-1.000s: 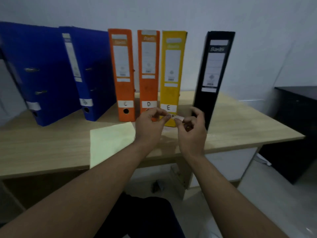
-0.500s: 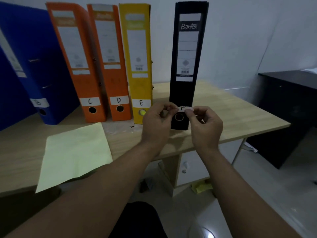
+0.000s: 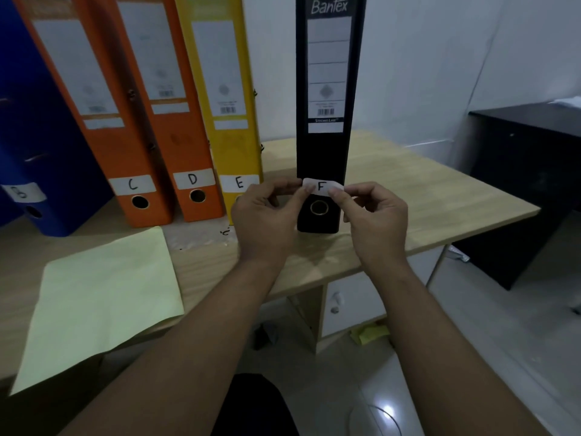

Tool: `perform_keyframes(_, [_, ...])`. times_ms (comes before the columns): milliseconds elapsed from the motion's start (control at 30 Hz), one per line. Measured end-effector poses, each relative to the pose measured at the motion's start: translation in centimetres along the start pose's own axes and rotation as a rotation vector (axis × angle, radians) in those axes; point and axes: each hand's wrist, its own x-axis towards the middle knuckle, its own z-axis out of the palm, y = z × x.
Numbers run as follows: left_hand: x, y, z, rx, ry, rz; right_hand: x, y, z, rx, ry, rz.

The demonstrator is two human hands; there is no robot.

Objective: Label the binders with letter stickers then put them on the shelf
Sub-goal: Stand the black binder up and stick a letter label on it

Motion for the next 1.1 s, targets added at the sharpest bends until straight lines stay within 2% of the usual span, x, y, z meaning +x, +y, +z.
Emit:
perform_keyframes(133, [0.09,-0.21,-0.06,0.005,-0.03,-0.056,-0.06,-0.02,0.08,-0.005,0.006,0.021])
perform_keyframes(333, [-0.02,0.24,-0.17,0.055,-0.026,-0.045,-0.46,-0.2,0.44,-0.065,0.074,-0.021])
perform_keyframes(500, [0.04,0.17,-0.03,0.02,-0.038,-0.148,-0.63,-0.21,0.72,-0.12,0.096,-0.061])
perform_keyframes(1100, [-0.1,0.25,0.03,0.058,-0.051,-0.128,-0.74,-0.22,0.82,-0.167,0.102,-0.082])
